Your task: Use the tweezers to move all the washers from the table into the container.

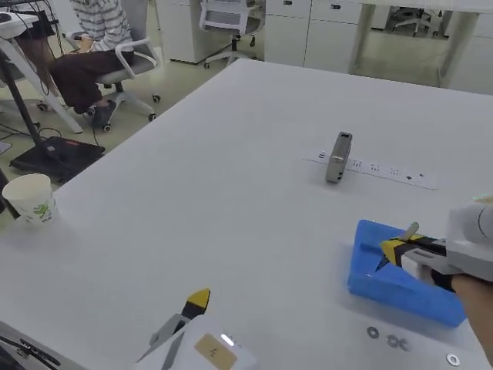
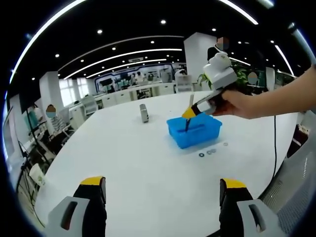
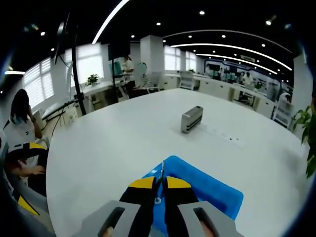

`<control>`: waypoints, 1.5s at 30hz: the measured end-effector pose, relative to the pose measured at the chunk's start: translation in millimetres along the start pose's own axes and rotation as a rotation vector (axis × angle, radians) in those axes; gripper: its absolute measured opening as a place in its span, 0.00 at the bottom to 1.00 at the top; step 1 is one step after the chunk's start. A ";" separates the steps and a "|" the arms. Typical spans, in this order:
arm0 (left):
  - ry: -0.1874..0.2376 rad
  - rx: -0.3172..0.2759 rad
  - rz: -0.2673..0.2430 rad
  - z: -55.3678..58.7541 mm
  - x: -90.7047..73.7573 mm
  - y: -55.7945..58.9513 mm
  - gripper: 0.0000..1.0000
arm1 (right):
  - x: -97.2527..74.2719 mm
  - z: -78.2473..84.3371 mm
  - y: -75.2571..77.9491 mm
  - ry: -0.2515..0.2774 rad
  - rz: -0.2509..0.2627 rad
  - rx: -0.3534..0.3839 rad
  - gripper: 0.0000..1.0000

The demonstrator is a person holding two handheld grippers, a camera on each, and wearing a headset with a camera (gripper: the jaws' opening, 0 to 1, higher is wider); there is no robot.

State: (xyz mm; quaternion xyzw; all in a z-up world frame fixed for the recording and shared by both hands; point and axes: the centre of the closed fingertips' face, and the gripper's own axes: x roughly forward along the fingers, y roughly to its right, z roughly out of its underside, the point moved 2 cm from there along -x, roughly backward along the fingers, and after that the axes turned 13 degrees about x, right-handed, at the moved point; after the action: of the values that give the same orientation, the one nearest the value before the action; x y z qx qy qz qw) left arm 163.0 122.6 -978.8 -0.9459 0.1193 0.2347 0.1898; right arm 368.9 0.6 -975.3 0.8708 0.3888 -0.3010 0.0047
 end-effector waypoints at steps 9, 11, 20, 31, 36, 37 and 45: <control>0.027 -0.014 -0.006 -4.5 -1.8 -2.0 0.98 | -26.6 -18.2 -12.2 0.076 -0.057 0.058 0.02; 0.024 -0.016 -0.006 -4.0 -1.6 -2.3 0.98 | -31.1 -17.7 -20.4 0.075 -0.071 0.063 0.02; 0.022 -0.018 -0.010 -4.3 -1.5 -2.6 0.97 | -40.6 -3.0 -40.2 0.047 -0.097 0.007 0.02; 0.017 -0.023 -0.007 -3.3 -1.1 -1.9 0.96 | -38.5 36.0 -49.8 -0.035 -0.105 -0.009 0.02; 0.022 -0.030 0.006 -4.1 -0.9 -0.3 0.96 | -33.4 53.6 -42.3 -0.069 -0.097 0.002 0.02; 0.033 -0.036 0.009 -5.7 -1.2 0.1 0.96 | -32.2 57.4 -40.1 -0.079 -0.101 0.021 0.02; 0.030 -0.033 0.010 -5.2 -1.2 0.4 0.96 | -30.8 68.3 -32.3 -0.099 -0.091 0.037 0.03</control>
State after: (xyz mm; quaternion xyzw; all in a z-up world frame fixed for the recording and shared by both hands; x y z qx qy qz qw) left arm 164.0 120.3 -974.1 -0.9517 0.1227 0.2235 0.1711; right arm 295.5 -14.1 -1007.7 0.8361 0.4216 -0.3509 -0.0058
